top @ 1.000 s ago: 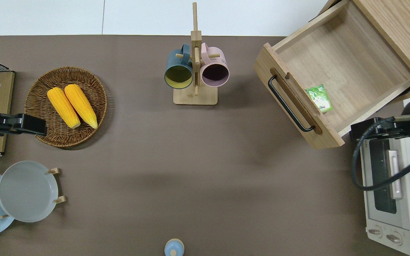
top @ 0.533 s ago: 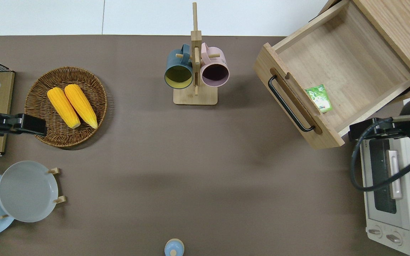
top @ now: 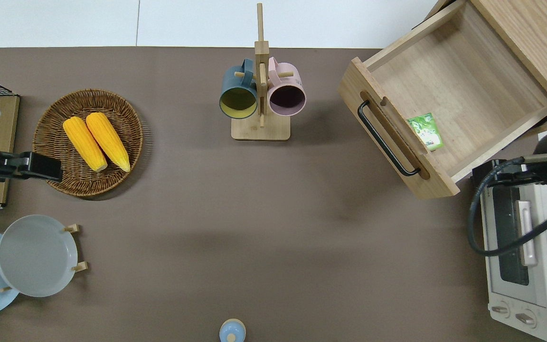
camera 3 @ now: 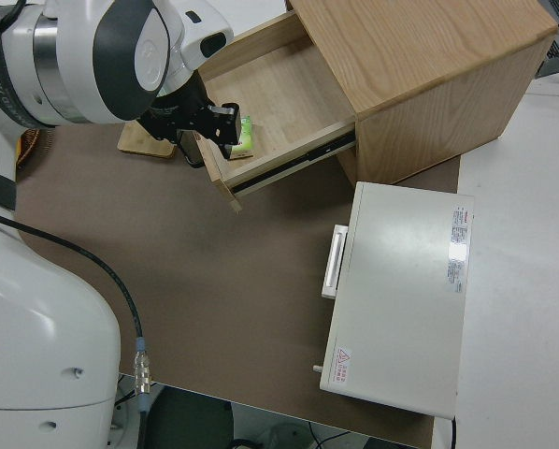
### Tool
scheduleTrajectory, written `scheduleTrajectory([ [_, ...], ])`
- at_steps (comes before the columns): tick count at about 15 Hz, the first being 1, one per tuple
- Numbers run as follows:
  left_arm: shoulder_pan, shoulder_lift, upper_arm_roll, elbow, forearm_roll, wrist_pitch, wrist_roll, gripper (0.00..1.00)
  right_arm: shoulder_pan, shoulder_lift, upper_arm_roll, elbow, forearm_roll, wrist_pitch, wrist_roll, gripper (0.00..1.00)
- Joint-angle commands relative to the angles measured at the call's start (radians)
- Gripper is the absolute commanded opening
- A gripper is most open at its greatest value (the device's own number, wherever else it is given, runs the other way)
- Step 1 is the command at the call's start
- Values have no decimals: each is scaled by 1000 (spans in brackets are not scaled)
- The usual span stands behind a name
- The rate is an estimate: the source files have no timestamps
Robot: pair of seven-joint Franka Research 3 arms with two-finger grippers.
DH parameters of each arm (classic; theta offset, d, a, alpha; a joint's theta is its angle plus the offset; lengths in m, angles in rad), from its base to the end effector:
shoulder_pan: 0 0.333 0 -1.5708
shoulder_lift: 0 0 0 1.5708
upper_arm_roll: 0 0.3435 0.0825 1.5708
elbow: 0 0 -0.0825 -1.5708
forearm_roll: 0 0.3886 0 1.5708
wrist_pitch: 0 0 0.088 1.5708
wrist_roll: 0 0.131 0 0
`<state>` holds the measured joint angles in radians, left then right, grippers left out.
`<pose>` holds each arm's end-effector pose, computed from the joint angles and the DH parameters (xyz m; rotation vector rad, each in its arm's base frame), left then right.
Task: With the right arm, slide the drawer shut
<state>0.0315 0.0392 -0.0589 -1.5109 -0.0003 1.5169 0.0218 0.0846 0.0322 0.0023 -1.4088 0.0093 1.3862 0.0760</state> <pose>0.5661 -0.0148 0.6297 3.1377 -0.0772 -0.0520 0.5467 0.0490 0.6702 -3.1356 -0.0194 0.0868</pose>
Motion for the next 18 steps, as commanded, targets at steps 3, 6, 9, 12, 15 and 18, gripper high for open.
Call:
scheduleTrajectory([
  [3,5,11,-7,26,17,-20,9,993,-3,2,1,4,6,-4,-22,0],
  [6,5,11,-7,26,17,-20,9,993,-2,0,2,4,6,-3,-21,0],
  [9,5,11,-7,24,17,-20,9,993,18,2,7,22,8,-4,8,0],
  [12,5,11,-7,24,17,-20,9,993,75,2,8,42,9,-6,150,0],
  [15,5,11,-7,24,17,-20,9,993,139,9,8,56,18,-1,302,0],
  [18,5,11,-7,24,17,-20,9,993,205,24,10,56,18,7,477,0],
])
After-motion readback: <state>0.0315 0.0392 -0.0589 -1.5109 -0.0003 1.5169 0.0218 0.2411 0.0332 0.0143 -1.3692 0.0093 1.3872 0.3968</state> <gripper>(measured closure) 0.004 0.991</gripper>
